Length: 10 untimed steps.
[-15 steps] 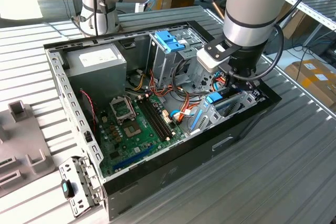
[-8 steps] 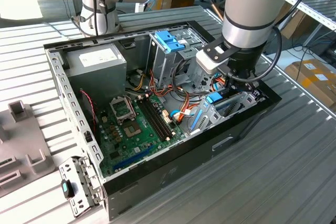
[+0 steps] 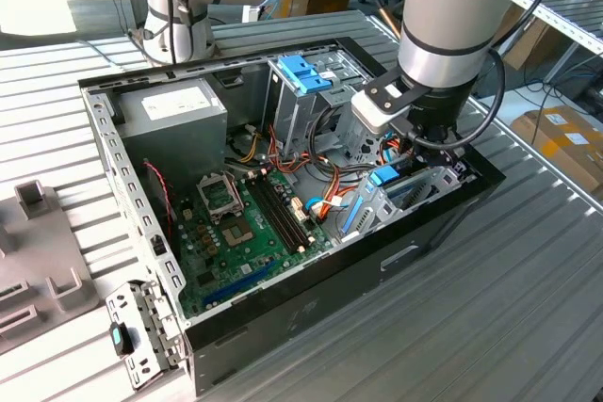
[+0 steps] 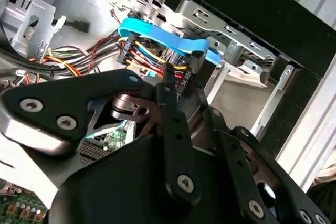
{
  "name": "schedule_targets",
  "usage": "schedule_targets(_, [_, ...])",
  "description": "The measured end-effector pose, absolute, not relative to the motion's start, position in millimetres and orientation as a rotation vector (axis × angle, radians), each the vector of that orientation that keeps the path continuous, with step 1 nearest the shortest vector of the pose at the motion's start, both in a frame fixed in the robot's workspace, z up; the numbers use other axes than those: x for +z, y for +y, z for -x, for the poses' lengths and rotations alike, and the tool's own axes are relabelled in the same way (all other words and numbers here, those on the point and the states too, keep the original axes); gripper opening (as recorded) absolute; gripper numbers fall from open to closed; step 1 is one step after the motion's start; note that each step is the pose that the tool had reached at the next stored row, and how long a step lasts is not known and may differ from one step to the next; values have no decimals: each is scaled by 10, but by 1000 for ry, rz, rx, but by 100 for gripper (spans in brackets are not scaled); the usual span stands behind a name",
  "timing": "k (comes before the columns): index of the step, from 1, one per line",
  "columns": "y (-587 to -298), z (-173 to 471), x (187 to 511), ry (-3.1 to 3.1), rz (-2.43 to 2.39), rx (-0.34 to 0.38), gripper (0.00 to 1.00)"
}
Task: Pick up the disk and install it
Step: 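Insert the first disk wire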
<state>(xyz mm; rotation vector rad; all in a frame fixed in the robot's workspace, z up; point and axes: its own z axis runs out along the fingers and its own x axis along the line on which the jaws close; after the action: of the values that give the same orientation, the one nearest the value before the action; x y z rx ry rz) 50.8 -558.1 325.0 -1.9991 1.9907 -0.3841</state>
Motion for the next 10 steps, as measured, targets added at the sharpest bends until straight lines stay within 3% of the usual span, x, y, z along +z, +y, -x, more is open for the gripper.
schedule_targets(7, [-5571, -508, 3525, 1991, 1999, -384, 30])
schedule_targets(9, [-5551, -508, 3661, 1991, 1999, -385, 11])
schedule_targets(10, [-5550, -508, 3678, 1991, 1999, -385, 11])
